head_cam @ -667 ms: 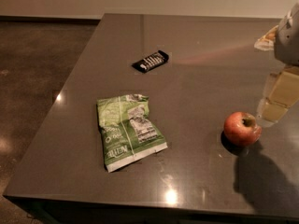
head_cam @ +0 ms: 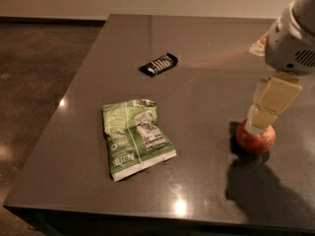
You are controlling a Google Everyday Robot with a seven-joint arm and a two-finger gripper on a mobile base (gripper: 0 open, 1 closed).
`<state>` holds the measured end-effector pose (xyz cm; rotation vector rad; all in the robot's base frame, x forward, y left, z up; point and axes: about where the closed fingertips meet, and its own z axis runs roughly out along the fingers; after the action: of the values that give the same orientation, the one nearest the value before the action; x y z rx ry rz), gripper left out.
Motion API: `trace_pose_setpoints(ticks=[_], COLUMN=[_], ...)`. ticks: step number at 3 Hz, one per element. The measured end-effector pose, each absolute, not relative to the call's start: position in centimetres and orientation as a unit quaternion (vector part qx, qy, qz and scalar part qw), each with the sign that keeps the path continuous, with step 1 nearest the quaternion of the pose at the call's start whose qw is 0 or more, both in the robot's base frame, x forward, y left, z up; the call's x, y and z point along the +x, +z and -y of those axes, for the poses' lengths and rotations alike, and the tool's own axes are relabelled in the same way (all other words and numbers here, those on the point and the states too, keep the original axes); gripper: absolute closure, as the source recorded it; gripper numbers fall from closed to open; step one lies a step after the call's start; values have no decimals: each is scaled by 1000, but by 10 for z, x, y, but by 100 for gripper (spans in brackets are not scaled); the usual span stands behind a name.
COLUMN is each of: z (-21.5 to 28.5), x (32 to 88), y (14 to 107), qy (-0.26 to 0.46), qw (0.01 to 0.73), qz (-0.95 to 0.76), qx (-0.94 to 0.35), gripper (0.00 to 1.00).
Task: Pick green jalapeno chip bag
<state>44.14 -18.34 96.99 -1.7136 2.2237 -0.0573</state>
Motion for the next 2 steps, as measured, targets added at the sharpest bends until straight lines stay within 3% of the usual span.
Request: trace_pose_setpoints(ticks=[2], z=[88], x=[438], y=[953], qy=[18], qw=[179], qz=[-760], qx=[-624], gripper=[0])
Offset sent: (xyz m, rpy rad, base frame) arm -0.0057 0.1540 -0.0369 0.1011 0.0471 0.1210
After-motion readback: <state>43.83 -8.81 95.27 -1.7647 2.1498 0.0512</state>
